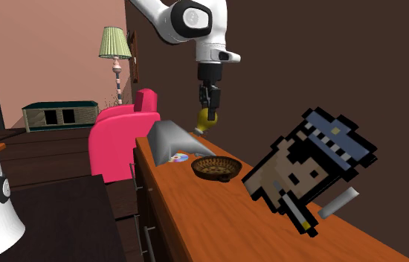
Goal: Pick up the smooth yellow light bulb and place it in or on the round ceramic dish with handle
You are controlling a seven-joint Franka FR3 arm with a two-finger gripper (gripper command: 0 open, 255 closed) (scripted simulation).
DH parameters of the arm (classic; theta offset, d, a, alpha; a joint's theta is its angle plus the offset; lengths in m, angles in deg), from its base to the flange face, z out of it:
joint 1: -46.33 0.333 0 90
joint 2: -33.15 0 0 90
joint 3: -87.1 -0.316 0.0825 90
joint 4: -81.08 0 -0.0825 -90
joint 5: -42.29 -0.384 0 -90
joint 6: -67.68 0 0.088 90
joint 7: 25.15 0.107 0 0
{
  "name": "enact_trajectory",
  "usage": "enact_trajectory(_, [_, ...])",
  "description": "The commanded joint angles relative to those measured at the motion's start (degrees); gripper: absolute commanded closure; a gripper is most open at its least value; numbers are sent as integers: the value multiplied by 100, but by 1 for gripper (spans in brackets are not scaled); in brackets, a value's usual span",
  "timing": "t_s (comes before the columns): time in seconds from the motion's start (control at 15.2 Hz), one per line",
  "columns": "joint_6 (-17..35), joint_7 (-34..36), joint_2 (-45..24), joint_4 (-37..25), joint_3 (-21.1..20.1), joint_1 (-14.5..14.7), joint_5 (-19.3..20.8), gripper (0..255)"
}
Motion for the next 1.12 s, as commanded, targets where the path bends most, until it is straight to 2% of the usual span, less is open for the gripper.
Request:
enact_trajectory(0.0, [-130, -141, -345, -464, 66, -81, 2, 255])
enact_trajectory(0.07, [-197, -195, -466, -648, 90, -116, 0, 255])
enact_trajectory(1.06, [819, -303, -1083, -246, 67, -119, -78, 255])
